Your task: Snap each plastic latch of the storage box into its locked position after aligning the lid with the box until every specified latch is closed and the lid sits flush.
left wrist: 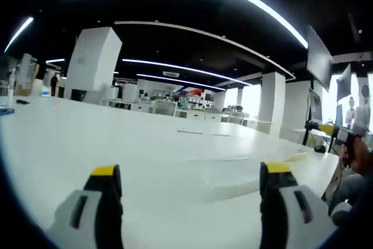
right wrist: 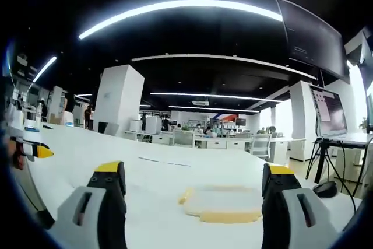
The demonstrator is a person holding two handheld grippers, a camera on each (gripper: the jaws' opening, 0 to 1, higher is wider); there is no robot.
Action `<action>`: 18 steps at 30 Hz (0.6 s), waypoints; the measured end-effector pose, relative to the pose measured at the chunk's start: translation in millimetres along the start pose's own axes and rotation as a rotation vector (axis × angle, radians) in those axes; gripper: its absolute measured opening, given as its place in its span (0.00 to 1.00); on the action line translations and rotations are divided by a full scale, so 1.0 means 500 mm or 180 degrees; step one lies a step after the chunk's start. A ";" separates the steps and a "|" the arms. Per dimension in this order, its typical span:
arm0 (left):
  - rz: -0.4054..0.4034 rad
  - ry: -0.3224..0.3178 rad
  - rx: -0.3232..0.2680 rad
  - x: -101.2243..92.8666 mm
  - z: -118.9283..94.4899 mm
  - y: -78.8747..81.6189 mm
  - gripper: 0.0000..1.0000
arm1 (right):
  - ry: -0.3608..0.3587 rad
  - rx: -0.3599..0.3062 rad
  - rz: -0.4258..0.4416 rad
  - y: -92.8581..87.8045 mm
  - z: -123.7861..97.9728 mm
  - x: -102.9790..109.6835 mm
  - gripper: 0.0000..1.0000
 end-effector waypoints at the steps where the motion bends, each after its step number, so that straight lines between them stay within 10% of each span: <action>1: -0.0003 -0.0011 -0.0005 -0.003 -0.001 0.005 1.00 | -0.0006 -0.0006 -0.0003 -0.003 0.003 -0.007 1.00; 18: 0.0206 -0.0228 -0.0128 -0.051 0.047 0.055 1.00 | -0.0160 0.0063 0.0053 -0.020 -0.008 -0.055 1.00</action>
Point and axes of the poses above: the point that each gripper's makers call its tool centre point, and the gripper's own axes: z roughly forward along the fingers, x roughly to its left, y roughly out of its top, the point moved 4 cm from there along -z, roughly backward along the fingers, and after that the axes turned 14 degrees about z, right-handed, at the moved point
